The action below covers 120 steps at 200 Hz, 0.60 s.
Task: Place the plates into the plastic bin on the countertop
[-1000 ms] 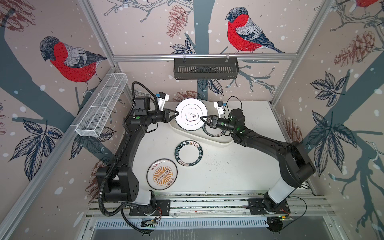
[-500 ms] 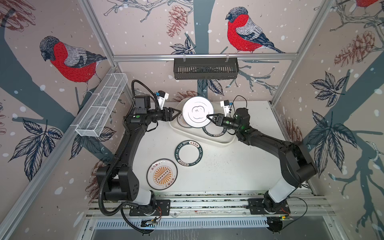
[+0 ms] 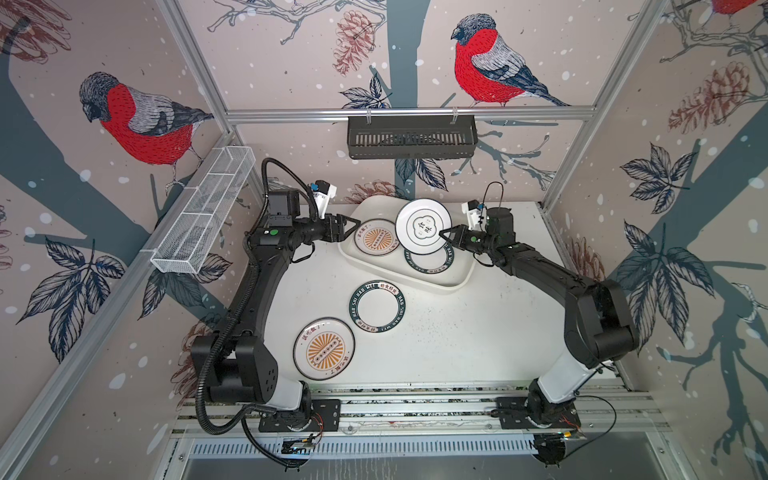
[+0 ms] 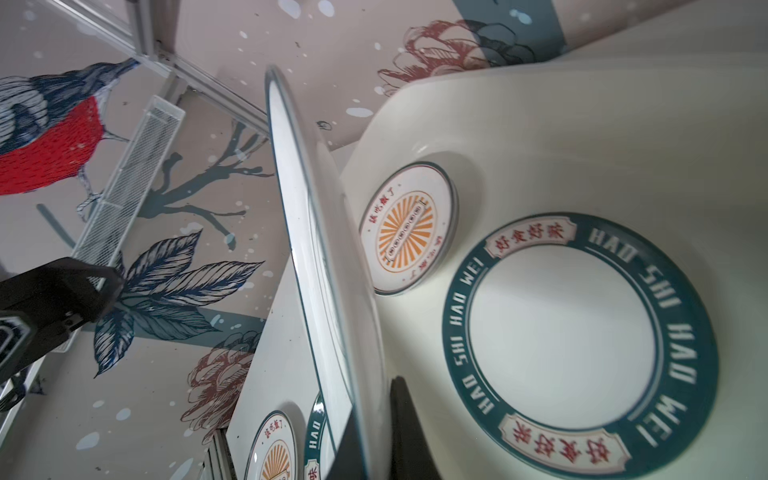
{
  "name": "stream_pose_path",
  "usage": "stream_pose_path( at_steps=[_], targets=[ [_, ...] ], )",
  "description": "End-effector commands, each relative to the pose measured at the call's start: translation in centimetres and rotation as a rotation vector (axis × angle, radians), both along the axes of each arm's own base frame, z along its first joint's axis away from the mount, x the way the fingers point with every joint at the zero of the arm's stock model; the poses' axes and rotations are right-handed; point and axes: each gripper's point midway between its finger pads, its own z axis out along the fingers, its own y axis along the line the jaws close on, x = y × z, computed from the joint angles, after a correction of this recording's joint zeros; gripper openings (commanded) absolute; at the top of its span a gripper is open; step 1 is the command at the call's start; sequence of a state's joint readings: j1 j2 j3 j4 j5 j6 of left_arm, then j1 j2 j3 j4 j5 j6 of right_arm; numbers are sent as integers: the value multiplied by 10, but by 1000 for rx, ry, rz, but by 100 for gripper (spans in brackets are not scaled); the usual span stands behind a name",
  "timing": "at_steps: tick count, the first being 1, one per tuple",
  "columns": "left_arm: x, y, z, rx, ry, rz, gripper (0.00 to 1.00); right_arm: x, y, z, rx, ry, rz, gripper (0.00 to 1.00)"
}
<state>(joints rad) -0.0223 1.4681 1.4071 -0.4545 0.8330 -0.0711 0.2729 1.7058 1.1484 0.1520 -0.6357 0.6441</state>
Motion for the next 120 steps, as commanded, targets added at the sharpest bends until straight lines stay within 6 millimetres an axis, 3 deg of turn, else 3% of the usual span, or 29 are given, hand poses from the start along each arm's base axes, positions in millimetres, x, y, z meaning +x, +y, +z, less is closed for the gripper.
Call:
stream_pose_path(
  at_steps=[1, 68, 120],
  targets=[
    [-3, -2, 8, -10, -25, -23, 65, 3, -7, -13, -61, 34, -4, 4],
    [-8, -7, 17, -44, -31, -51, 64, 14, -17, -51, -157, 190, -19, 5],
    [-10, -8, 20, -52, -37, -57, 64, 25, -24, -66, -210, 252, -42, 6]
  ],
)
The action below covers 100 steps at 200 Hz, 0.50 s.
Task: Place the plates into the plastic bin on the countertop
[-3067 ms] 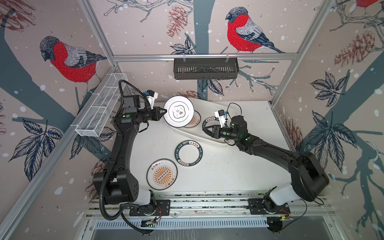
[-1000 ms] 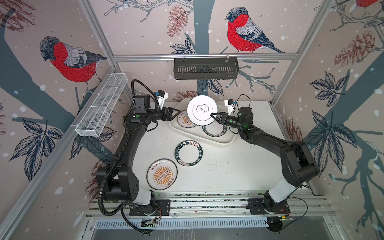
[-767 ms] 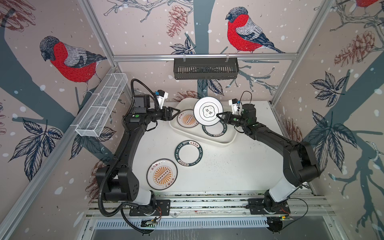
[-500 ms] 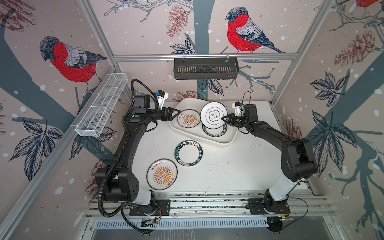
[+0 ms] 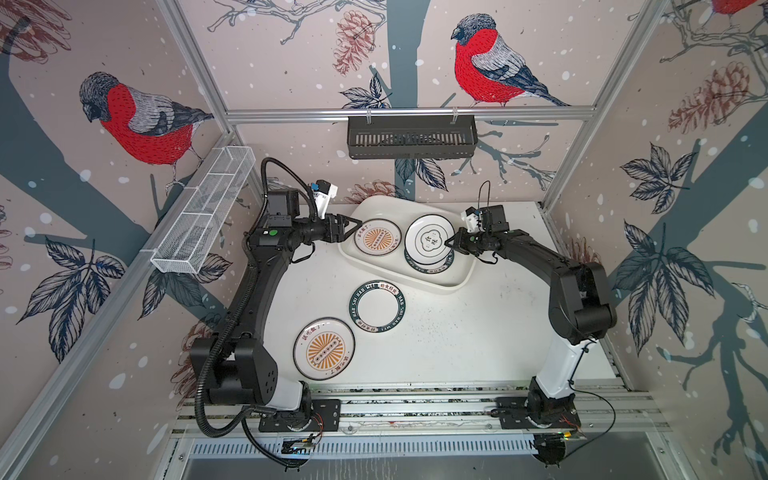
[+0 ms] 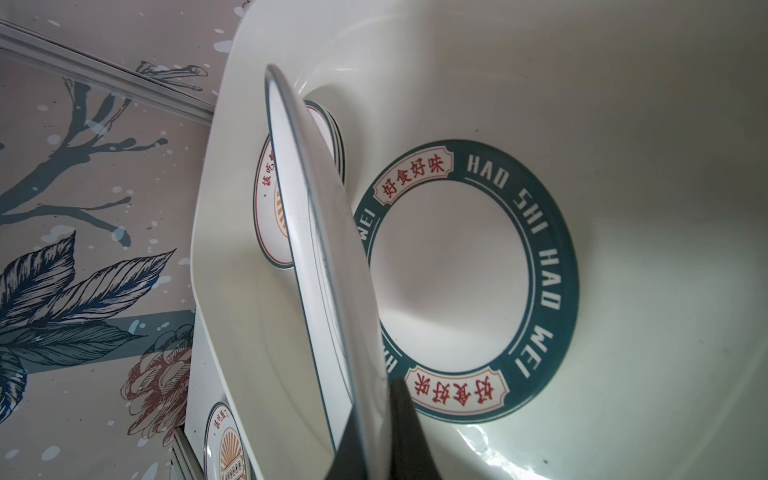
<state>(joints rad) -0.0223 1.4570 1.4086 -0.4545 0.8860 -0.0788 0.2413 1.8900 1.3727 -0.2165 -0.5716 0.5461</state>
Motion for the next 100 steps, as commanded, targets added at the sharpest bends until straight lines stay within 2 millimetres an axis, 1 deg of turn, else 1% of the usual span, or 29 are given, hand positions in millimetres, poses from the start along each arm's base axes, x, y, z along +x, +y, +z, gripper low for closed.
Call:
stream_pose_path(
  at_steps=[1, 35, 58, 100],
  targets=[
    [-2, -2, 12, -18, -32, -15, 64, 4, -4, -5, -42, 15, -6, 6],
    [-3, -2, 13, -18, -39, -17, 64, 11, -8, -11, -47, 47, -25, 7],
    [-5, -3, 13, -22, -37, -24, 64, 11, -9, -18, -61, 76, -25, 7],
    [-5, -4, 14, -28, -37, -27, 64, 8, -15, -24, -62, 106, -32, 8]
  ],
)
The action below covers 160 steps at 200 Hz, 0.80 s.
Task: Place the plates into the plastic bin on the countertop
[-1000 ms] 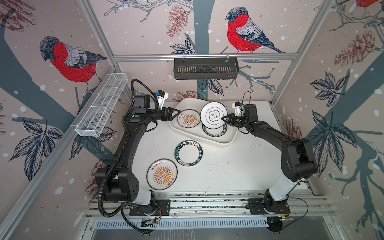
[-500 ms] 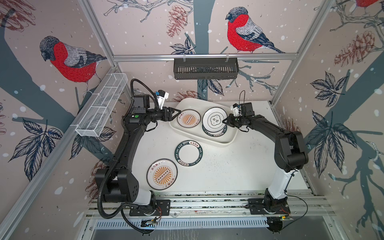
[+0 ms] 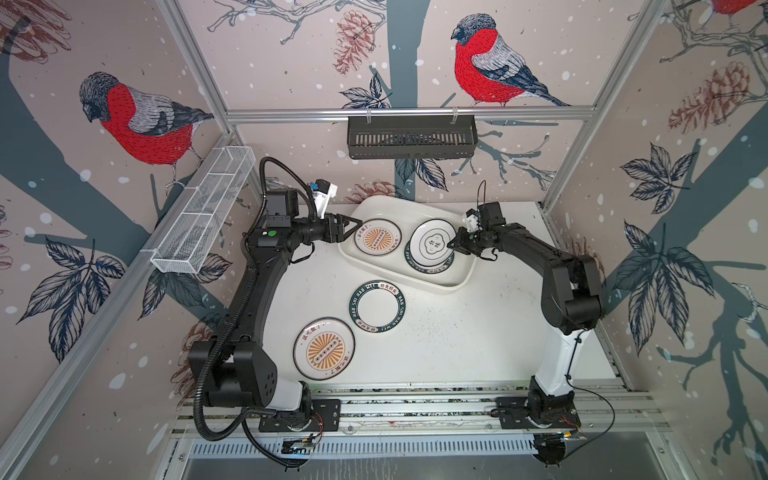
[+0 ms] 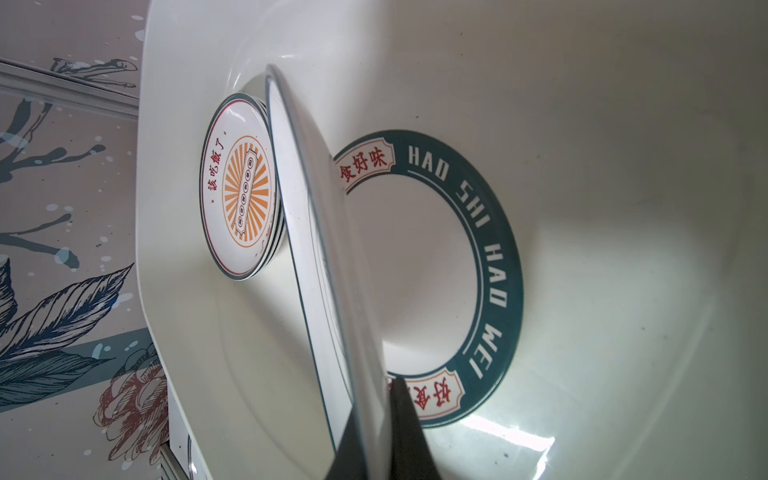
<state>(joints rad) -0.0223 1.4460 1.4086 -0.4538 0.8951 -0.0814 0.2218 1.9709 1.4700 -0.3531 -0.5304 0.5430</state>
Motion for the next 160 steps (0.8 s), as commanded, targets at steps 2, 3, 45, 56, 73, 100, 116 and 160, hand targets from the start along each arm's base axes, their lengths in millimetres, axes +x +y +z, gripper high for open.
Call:
stream_pose_path(
  at_steps=[2, 3, 45, 56, 73, 100, 116, 160],
  targets=[
    [-2, -2, 9, -21, -28, -20, 64, 0, -1, 0, -2, -2, 11, 8],
    [-2, -2, 10, -22, -28, -20, 64, 0, -2, -1, -2, 1, 10, 8],
    [-1, -3, 9, -25, -25, -22, 64, -1, -3, -9, 13, 31, 13, 9],
    [-1, -3, 9, -24, -26, -21, 64, -1, -3, -11, 13, 37, 13, 9],
    [-2, -3, 9, -25, -28, -23, 64, 0, -3, -13, 13, 46, 12, 10],
    [-2, -3, 10, -27, -29, -23, 64, 0, -5, -18, 14, 61, 10, 11],
    [-1, -2, 11, -17, -39, -12, 64, 0, -6, -20, 16, 69, 9, 12],
    [-3, -3, 13, -24, -43, -21, 64, -1, -8, -26, 20, 86, 6, 13]
  ],
)
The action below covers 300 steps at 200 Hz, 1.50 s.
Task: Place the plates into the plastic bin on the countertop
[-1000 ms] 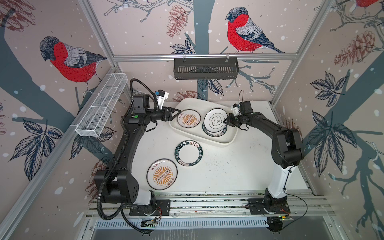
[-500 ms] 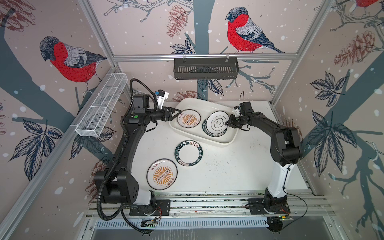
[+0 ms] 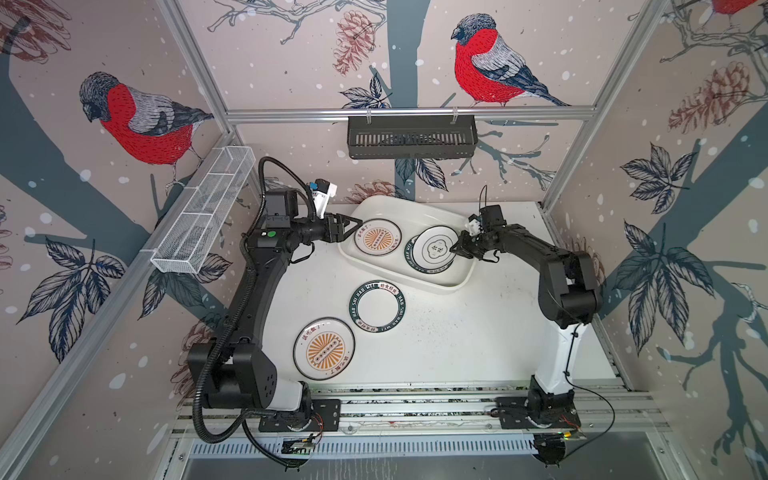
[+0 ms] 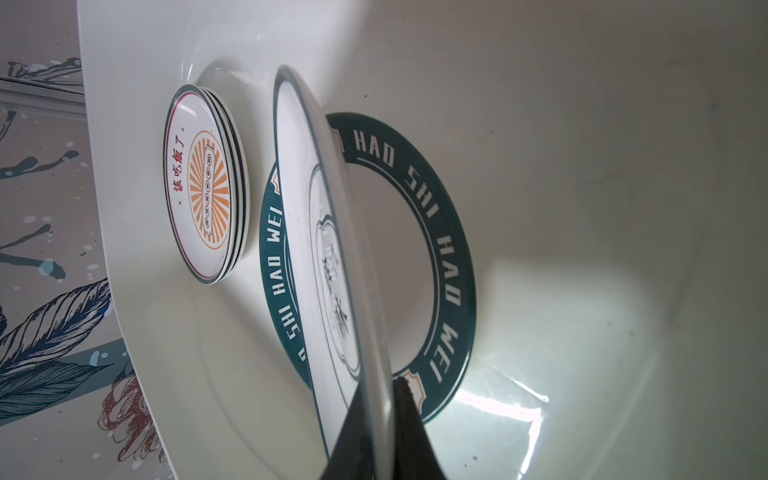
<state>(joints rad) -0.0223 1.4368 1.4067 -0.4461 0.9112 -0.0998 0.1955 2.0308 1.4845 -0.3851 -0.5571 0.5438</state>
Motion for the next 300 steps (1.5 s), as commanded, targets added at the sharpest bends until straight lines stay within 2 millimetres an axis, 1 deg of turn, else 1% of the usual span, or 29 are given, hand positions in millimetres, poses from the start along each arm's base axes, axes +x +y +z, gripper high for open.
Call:
stream_pose_path(
  at_steps=[1, 150, 197, 230, 300],
  targets=[
    [1, -1, 8, -5, -43, -12, 64, -2, 2, -1, 15, 5, 19, 13],
    [1, -2, 7, -13, -37, -22, 64, -3, -7, -9, 13, 24, 1, 16],
    [3, -4, 2, -24, -11, -35, 64, -5, -9, -15, 7, 36, 2, 16],
    [2, -5, 4, -33, -15, -38, 64, -5, -12, -16, -3, 38, 0, 17],
    [1, -5, 2, -31, -11, -38, 64, -5, -14, -18, -20, 43, 1, 20]
  ],
)
